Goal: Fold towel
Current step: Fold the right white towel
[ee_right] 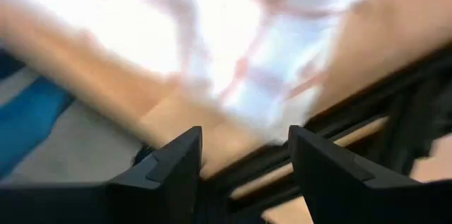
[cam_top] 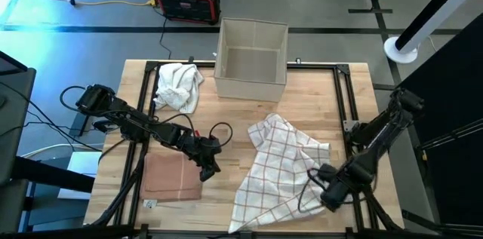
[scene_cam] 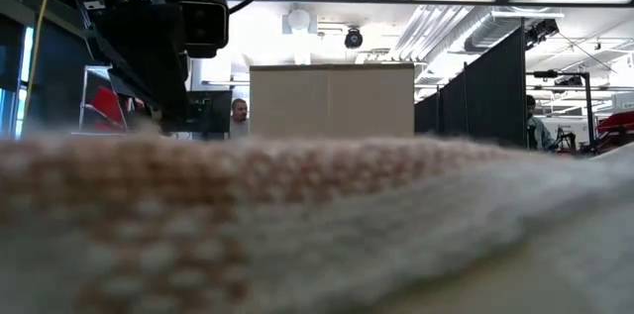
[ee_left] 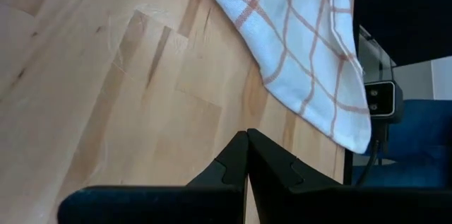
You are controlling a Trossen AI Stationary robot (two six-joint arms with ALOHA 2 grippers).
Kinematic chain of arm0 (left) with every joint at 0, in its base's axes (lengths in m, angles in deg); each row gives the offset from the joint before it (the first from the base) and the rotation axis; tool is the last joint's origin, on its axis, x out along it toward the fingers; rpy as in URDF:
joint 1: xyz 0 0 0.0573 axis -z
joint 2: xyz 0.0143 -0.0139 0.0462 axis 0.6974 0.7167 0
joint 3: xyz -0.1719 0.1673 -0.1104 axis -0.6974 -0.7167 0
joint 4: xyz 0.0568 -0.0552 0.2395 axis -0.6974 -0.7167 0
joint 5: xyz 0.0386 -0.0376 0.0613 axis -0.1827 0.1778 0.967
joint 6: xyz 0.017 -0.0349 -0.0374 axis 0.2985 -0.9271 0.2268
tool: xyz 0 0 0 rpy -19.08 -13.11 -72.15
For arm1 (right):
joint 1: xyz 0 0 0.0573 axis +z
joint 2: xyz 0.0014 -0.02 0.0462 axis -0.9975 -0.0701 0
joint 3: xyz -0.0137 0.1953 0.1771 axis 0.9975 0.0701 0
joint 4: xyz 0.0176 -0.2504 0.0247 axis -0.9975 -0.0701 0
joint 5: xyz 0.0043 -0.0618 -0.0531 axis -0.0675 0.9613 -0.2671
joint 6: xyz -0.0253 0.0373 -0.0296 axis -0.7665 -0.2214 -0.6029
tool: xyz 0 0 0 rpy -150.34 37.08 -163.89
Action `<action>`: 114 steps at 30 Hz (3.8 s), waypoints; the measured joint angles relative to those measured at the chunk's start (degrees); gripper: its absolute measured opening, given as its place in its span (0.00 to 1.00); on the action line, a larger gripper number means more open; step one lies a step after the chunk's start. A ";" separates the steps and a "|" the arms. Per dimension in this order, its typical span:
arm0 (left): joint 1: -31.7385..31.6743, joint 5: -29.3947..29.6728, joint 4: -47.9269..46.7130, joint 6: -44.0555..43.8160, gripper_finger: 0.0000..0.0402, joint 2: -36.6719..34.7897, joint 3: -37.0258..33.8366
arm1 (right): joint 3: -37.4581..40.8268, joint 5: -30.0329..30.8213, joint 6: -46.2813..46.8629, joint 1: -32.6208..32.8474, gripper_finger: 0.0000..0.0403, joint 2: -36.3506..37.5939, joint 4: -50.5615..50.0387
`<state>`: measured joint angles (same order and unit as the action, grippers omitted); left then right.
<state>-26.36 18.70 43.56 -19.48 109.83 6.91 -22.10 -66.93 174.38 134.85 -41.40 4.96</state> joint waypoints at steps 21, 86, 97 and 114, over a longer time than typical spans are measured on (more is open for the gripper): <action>0.23 -1.51 -0.07 -1.47 0.00 0.00 0.00 | 10.46 -0.99 4.55 -2.02 0.08 0.04 11.81; 13.80 28.45 -7.68 10.19 0.33 13.72 11.76 | -11.23 51.26 -17.20 -24.70 0.00 9.62 -18.56; 13.86 27.88 -5.71 7.45 0.50 19.97 11.81 | -11.23 51.01 -17.41 -24.70 0.00 9.60 -18.46; 11.03 20.57 -19.32 -7.86 0.01 12.96 11.25 | -11.79 29.63 -34.49 -17.82 0.00 9.73 -12.29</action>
<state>-15.33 39.27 24.23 -27.34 122.80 18.16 -33.89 -37.30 139.89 117.03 -31.68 -7.34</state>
